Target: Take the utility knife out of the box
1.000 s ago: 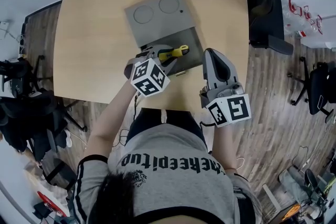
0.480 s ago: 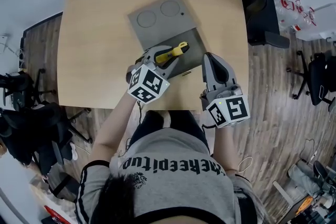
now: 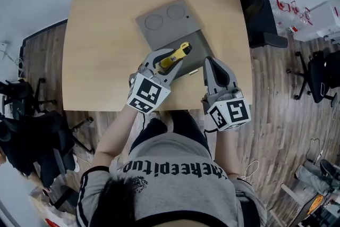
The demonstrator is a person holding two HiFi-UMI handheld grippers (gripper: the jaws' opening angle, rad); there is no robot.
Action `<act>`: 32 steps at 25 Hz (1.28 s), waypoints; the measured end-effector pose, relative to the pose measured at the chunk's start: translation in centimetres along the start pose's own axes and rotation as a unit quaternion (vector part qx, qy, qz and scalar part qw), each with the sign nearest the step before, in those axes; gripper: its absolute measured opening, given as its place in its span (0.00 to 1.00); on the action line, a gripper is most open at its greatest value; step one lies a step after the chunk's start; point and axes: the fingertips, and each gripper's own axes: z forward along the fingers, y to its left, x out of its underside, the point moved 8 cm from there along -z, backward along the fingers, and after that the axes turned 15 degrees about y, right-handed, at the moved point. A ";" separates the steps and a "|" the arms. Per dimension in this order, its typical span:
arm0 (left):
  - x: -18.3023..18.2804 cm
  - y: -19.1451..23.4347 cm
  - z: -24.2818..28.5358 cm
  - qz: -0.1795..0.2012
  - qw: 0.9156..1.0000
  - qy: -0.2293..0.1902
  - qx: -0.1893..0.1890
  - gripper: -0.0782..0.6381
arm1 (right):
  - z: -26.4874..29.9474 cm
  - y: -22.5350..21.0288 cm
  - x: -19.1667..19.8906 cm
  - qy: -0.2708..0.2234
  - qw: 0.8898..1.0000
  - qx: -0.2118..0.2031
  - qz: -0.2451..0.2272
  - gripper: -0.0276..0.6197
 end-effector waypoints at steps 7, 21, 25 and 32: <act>-1.4 -0.7 -4.4 0.007 0.998 -0.059 -0.019 0.28 | -1.9 2.4 -0.9 -0.014 1.000 0.014 -0.020 0.05; -0.1 -1.8 -11.7 -0.006 0.991 -0.130 -0.023 0.28 | -4.8 9.1 -0.7 -0.029 0.998 0.044 -0.032 0.05; 0.8 -1.9 -13.7 -0.010 0.989 -0.143 -0.020 0.28 | -5.4 11.4 -0.4 -0.035 0.997 0.055 -0.036 0.05; 2.4 -1.9 -16.8 -0.009 0.986 -0.167 -0.016 0.29 | -6.4 14.7 0.3 -0.041 0.995 0.080 -0.037 0.05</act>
